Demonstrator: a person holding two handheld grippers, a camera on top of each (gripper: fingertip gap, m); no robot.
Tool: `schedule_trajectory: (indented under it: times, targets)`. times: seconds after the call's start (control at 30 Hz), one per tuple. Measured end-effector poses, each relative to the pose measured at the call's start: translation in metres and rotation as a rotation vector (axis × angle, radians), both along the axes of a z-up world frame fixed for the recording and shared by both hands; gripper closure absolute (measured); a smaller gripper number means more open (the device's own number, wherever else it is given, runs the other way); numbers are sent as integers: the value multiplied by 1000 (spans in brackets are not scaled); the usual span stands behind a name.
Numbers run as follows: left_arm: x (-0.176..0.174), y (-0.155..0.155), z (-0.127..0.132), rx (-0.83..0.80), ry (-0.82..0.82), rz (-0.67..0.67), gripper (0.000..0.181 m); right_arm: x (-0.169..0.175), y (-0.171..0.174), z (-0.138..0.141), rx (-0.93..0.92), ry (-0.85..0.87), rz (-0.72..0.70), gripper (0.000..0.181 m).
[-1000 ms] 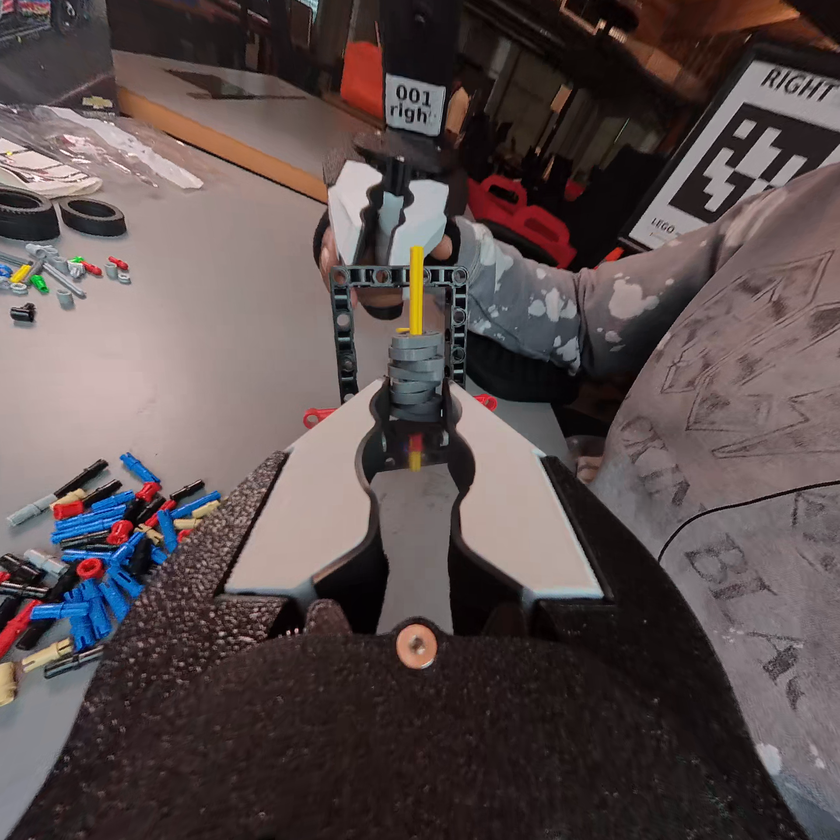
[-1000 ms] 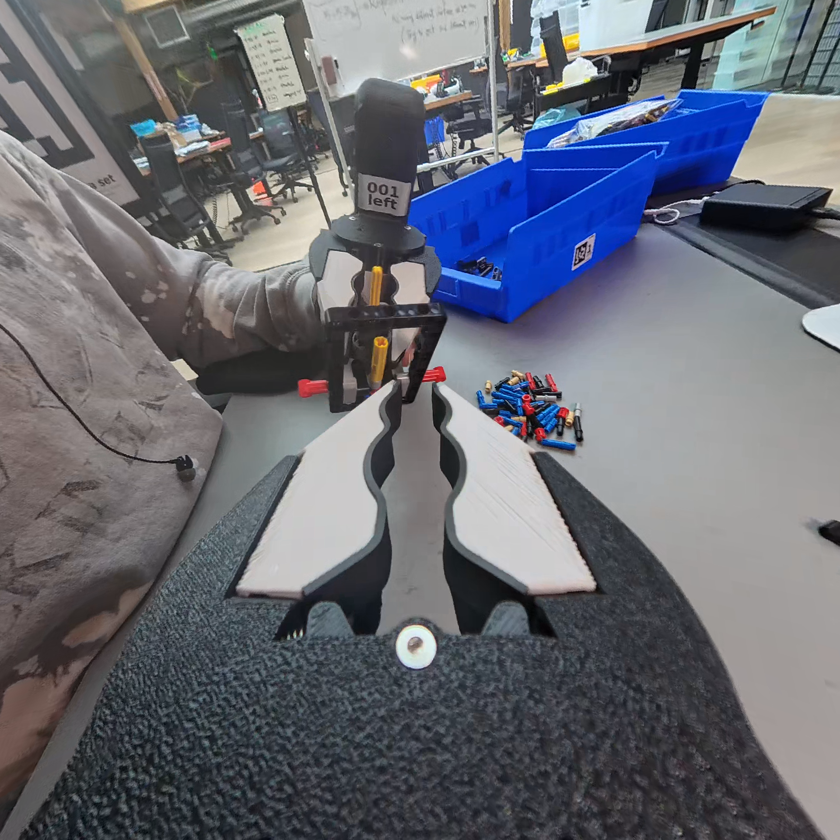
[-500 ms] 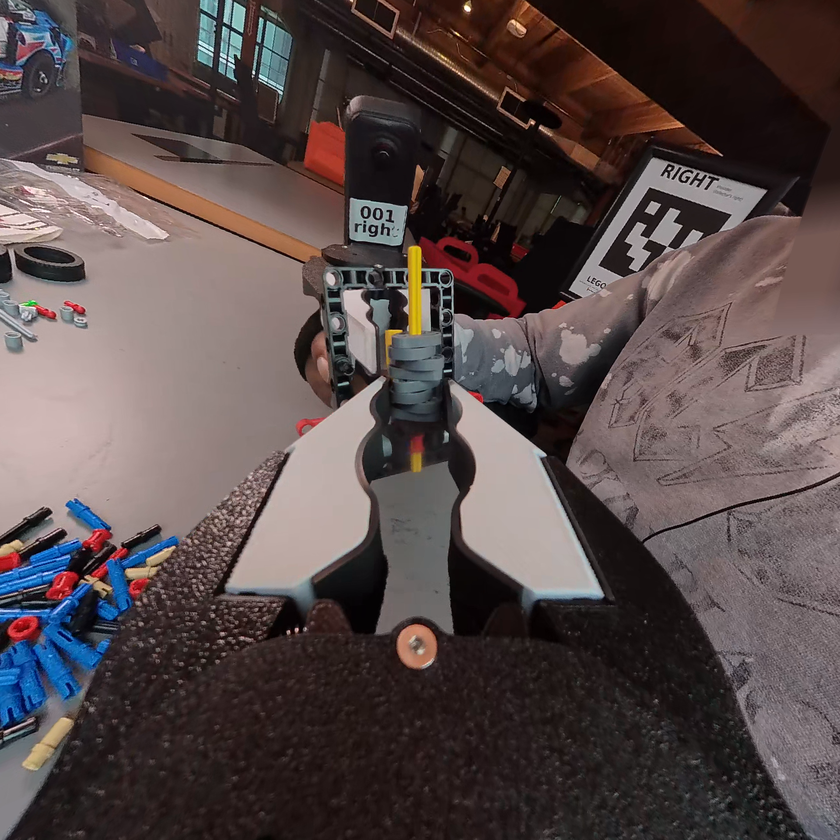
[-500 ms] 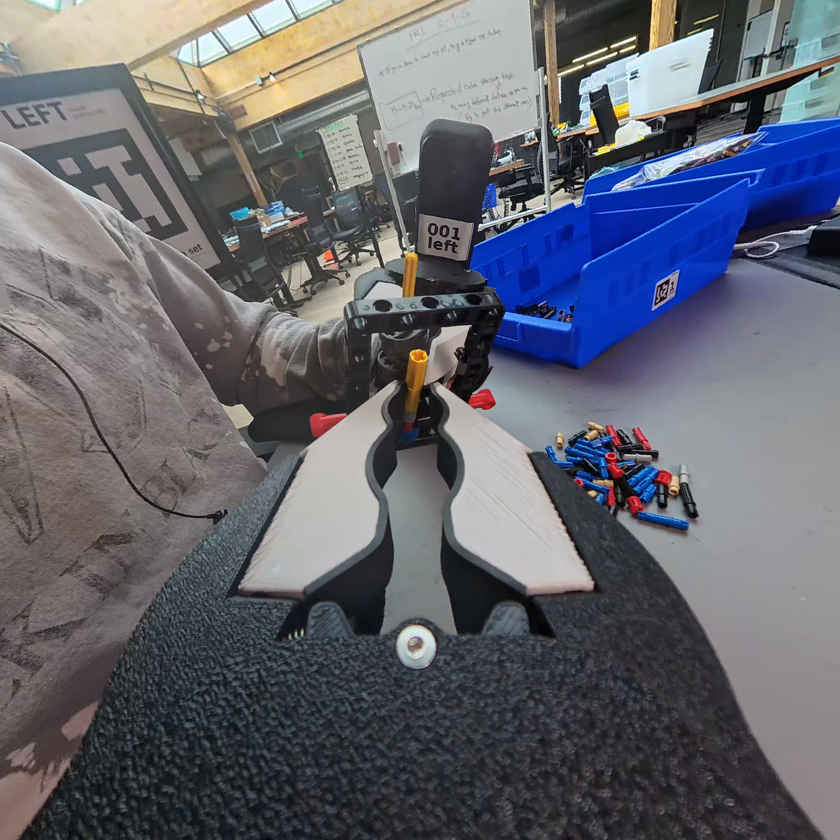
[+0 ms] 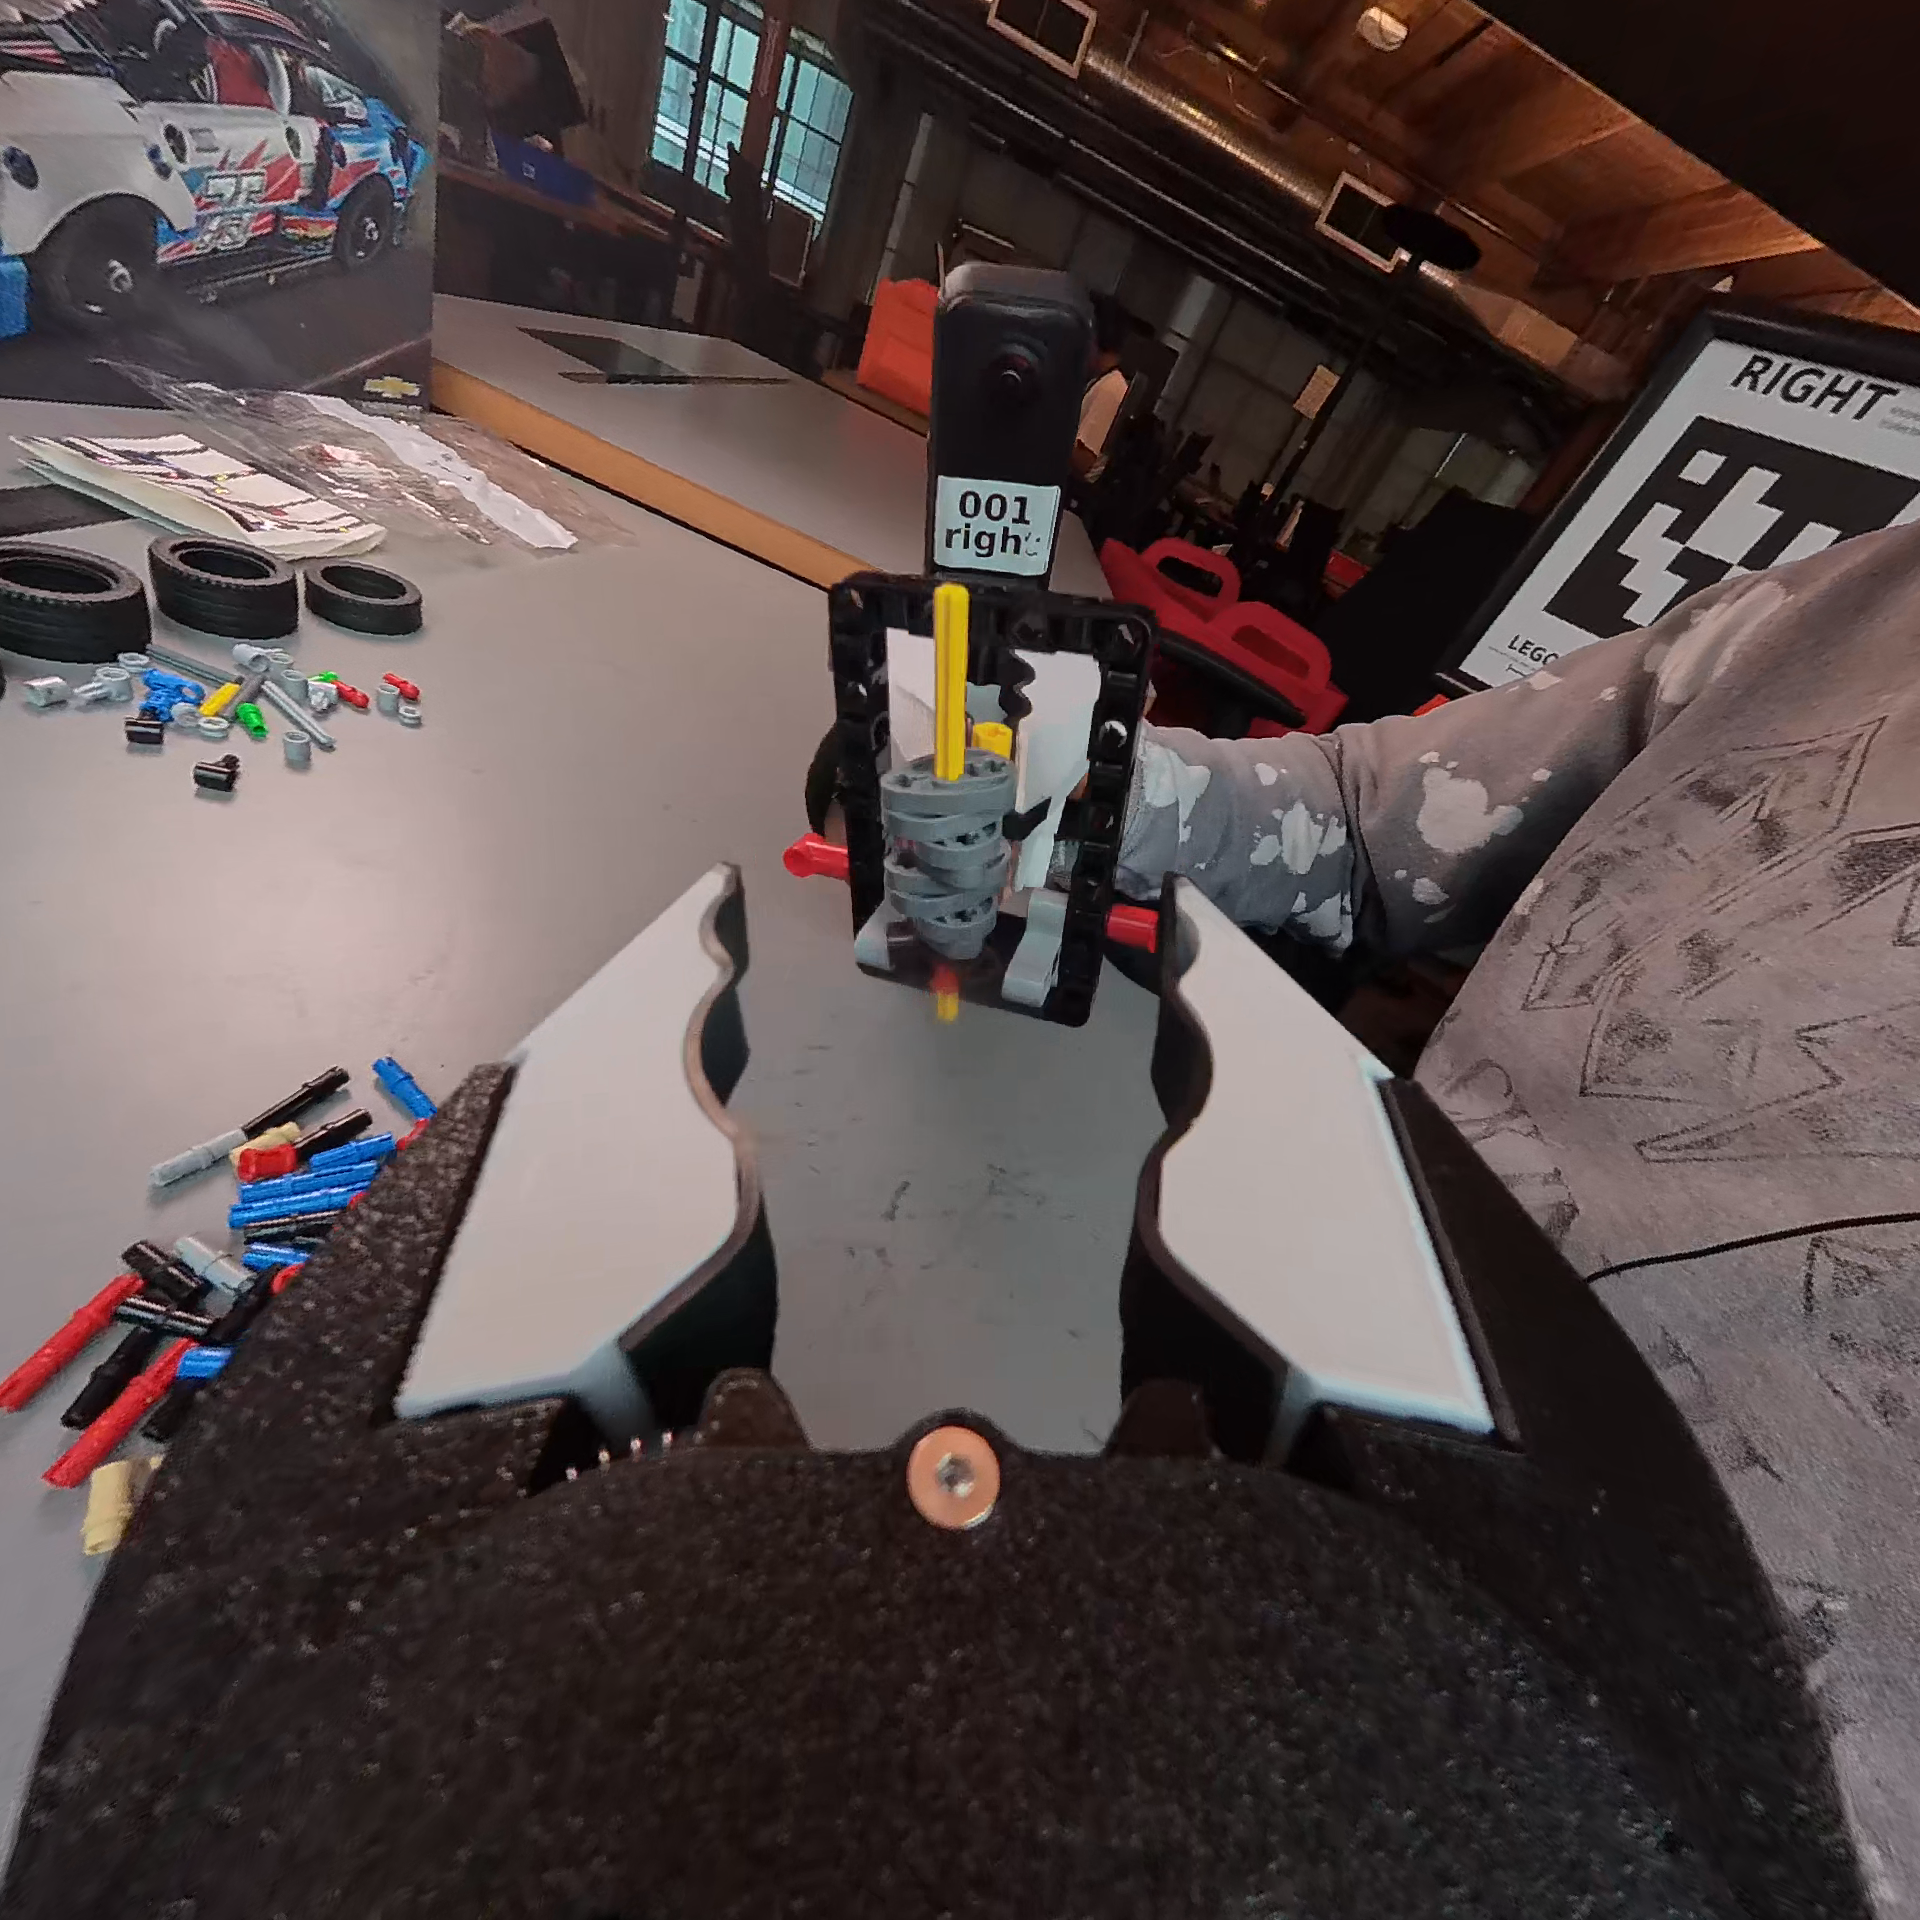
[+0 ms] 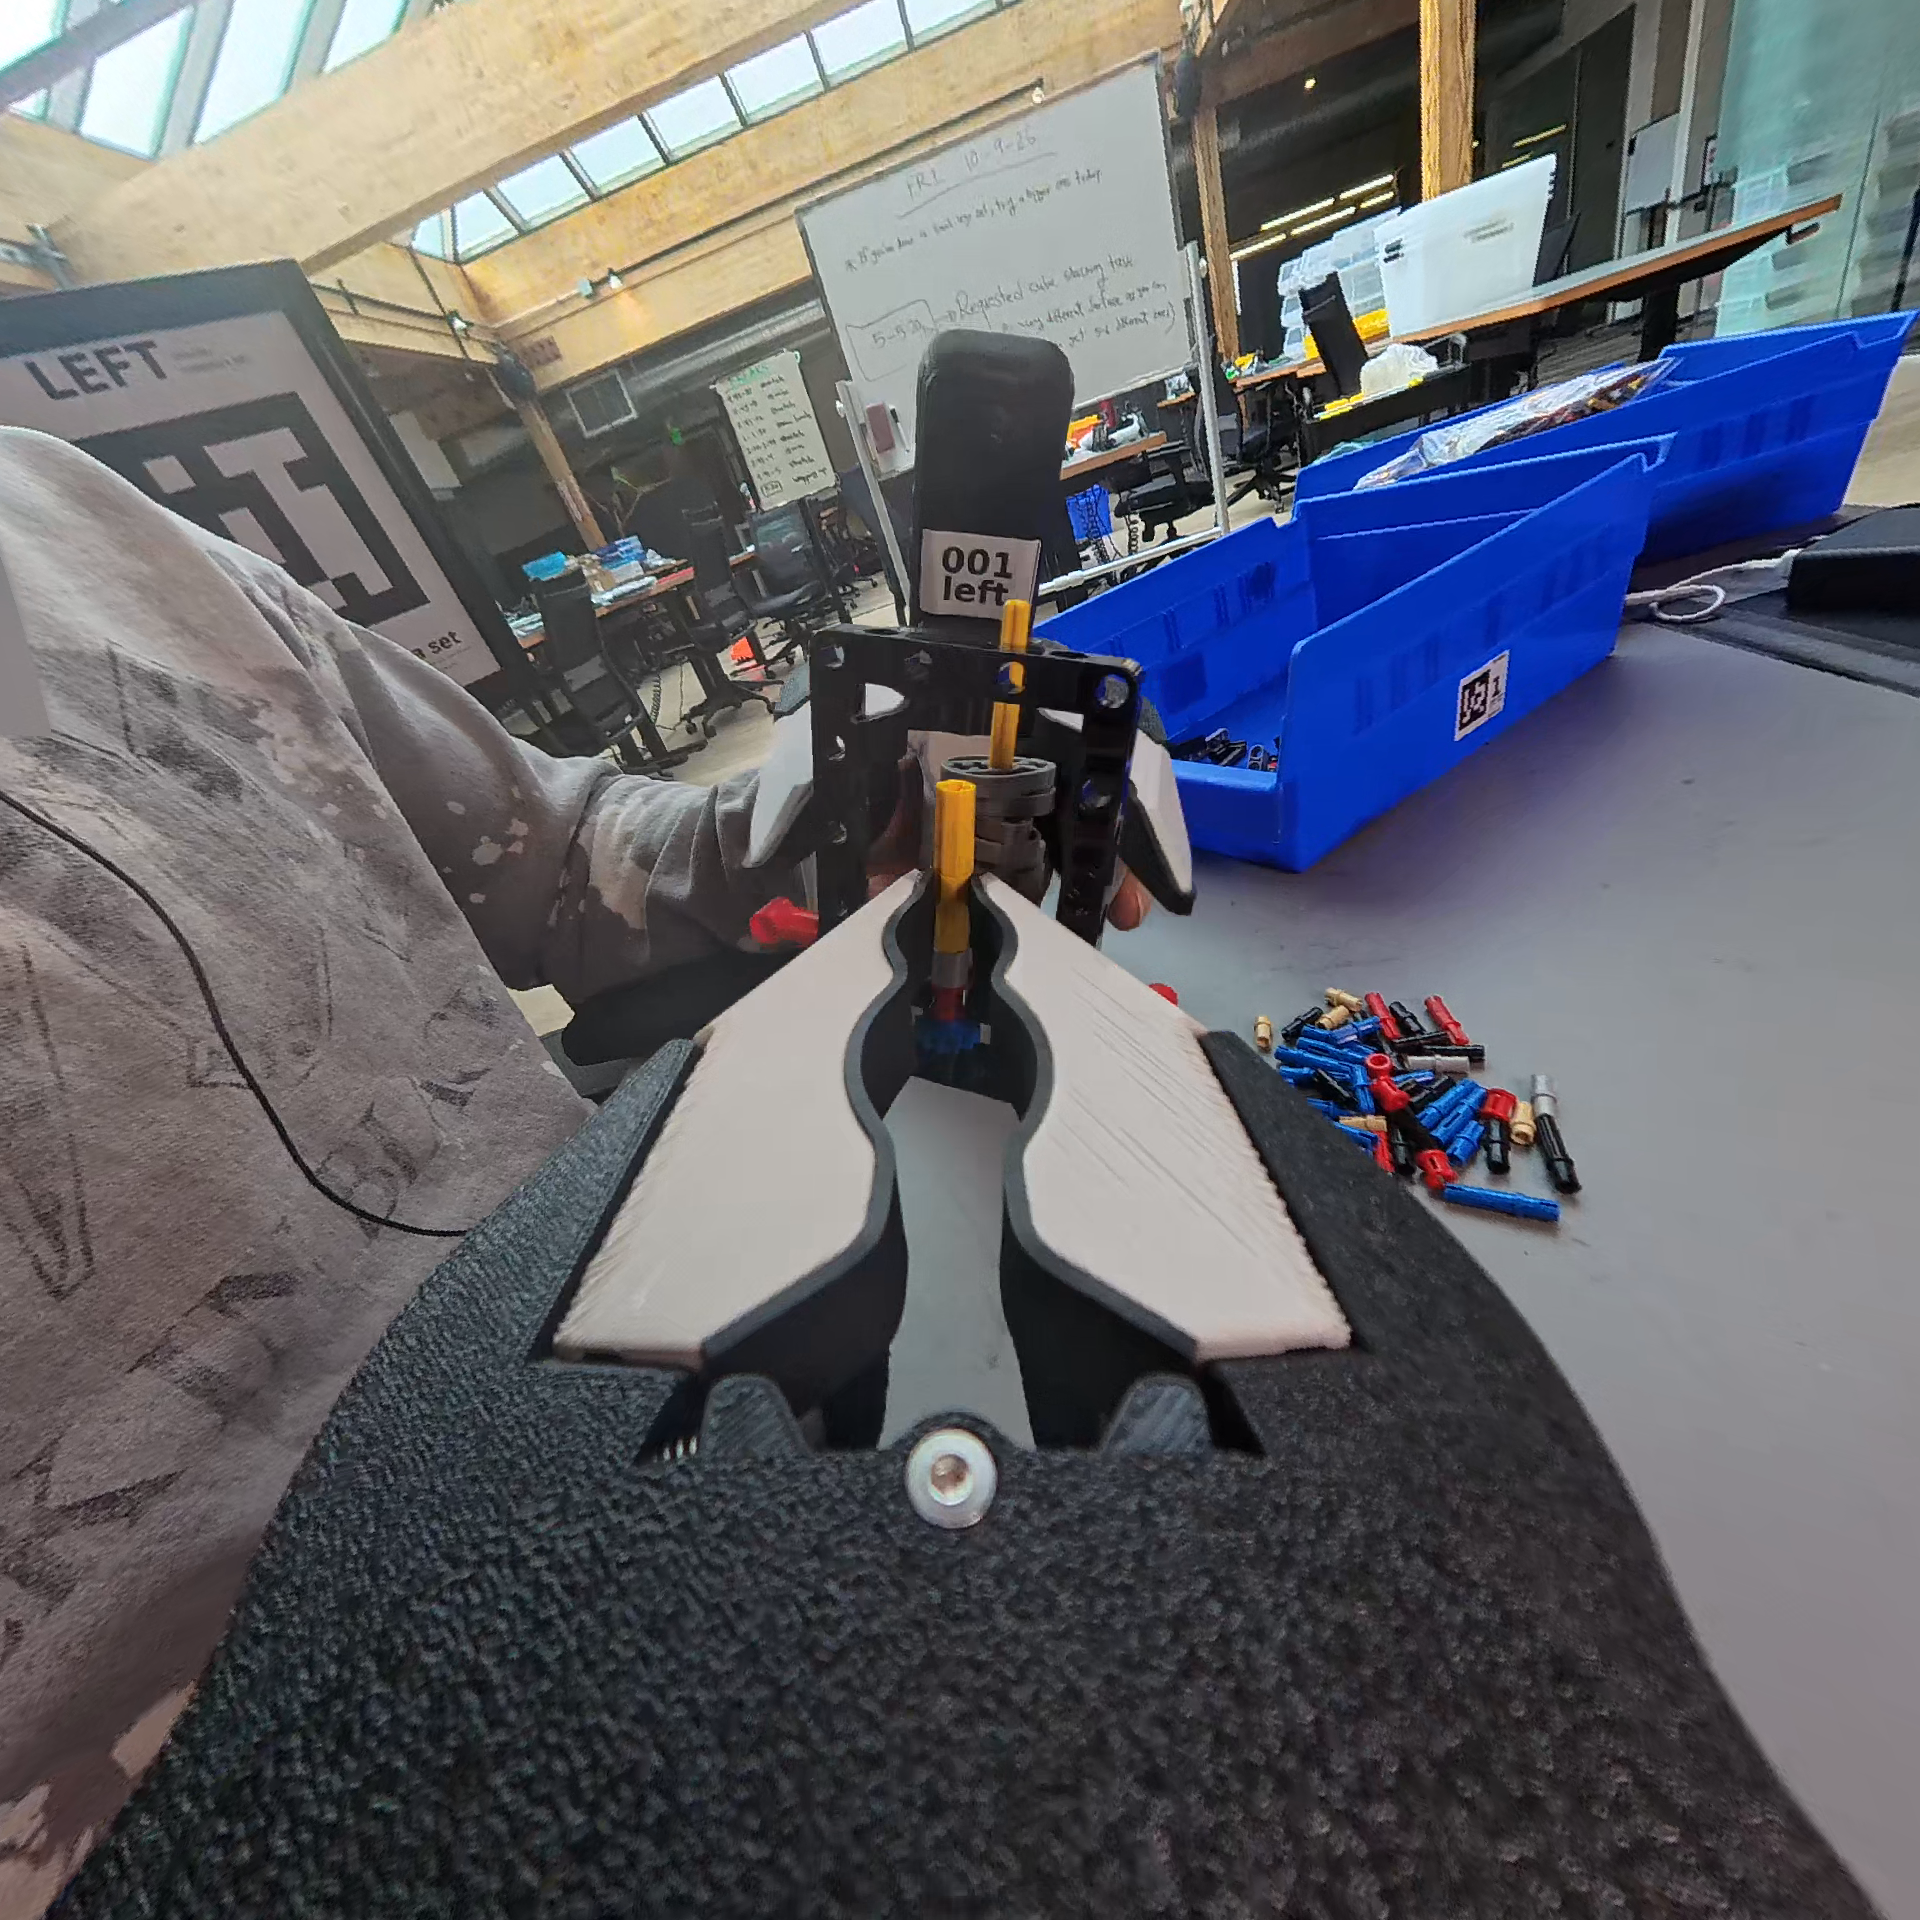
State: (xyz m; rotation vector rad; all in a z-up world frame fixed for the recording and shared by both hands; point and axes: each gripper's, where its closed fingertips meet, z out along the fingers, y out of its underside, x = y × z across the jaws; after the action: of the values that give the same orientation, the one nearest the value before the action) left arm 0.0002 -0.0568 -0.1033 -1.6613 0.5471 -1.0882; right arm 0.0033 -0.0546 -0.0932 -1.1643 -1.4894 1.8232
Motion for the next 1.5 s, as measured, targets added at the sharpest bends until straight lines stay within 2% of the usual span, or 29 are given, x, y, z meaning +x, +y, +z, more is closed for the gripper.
schedule_trajectory:
  times: [0.1, 0.17, 0.27, 0.33, 0.5, 0.77, 0.9, 1.07, 1.27, 1.5]
  targets:
    - [18, -8, -9, -24, 14, -84, 81, 2, -6, 6, -23, 34, 30, 176]
    - [30, -12, -10, -26, 21, -128, 78, 4, -12, 8, -22, 49, 57, 176]
    - [42, -18, -9, -14, 25, -178, 83, 6, -20, 10, -13, 70, 86, 175]
    - [49, -25, -10, -6, 31, -221, 97, 9, -22, 11, -19, 78, 108, 176]
    - [52, -25, -12, 21, 82, -204, 99, 7, -25, 6, 6, 56, 103, 176]
    - [46, -18, -33, -38, 219, -160, 99, 4, -23, -19, 246, -51, 45, 168]
    - [42, -14, -43, -44, 297, -119, 100, 1, -18, -25, 312, -62, -1, 174]
    - [41, -16, -36, -15, 250, -123, 98, 1, -21, -14, 253, -3, 15, 174]
    - [52, -22, -19, 81, 173, -161, 70, 12, -40, -1, 145, 68, 141, 174]
    - [60, -30, -17, 107, 188, -200, 75, 13, -49, -6, 157, 58, 175, 175]
